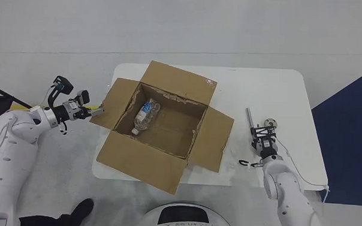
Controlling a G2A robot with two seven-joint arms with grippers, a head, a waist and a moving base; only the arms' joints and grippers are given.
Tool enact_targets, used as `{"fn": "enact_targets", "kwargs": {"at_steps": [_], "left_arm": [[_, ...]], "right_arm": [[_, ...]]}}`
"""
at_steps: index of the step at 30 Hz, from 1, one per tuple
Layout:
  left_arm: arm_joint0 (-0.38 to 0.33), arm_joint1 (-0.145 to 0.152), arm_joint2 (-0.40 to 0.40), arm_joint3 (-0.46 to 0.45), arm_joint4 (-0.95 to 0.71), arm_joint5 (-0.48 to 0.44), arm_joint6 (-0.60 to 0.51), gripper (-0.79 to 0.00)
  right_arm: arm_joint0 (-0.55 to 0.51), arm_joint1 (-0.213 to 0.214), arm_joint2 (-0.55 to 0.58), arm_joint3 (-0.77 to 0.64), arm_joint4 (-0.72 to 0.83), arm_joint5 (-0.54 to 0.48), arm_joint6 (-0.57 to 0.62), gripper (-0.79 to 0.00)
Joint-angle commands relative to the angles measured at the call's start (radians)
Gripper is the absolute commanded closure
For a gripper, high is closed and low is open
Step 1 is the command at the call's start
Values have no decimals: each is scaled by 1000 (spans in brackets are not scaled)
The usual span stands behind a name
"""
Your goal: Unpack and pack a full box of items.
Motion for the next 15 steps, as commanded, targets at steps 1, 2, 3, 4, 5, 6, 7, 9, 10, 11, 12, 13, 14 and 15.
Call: {"fn": "enact_targets", "kwargs": {"at_steps": [1,2,3,4,5,6,7,9,10,11,12,13,14,15], "left_arm": [[0,0,0,0,0,0,0,-785],[0,0,0,0,0,0,0,-785],[0,0,0,0,0,0,0,-785],[0,0,0,0,0,0,0,-785],[0,0,0,0,0,0,0,-785],[0,0,0,0,0,0,0,-785],[0,0,0,0,0,0,0,-785],[0,0,0,0,0,0,0,-785],[0,0,0,0,0,0,0,-785],[0,0,0,0,0,0,0,-785],[0,0,0,0,0,0,0,-785],[0,0,0,0,0,0,0,-785],[0,0,0,0,0,0,0,-785],[0,0,0,0,0,0,0,-785]], "right_arm": [[10,-2,-7,5,-6,7,17,-52],[14,-3,-11,7,-8,12,28,-68],[19,-4,-13,12,-13,22,43,-108],[25,-5,-16,13,-17,33,57,-132],[29,-6,-20,15,-20,42,70,-154],[33,-7,-22,15,-20,48,75,-166],[35,-8,-24,16,-20,52,79,-172],[35,-9,-25,16,-25,60,80,-188],[35,-9,-25,16,-25,61,80,-203],[34,-10,-24,16,-25,64,82,-228],[34,-10,-24,15,-26,64,83,-243],[35,-11,-25,15,-28,63,86,-271],[36,-11,-26,16,-33,63,94,-277],[39,-12,-27,16,-37,65,102,-277]]}}
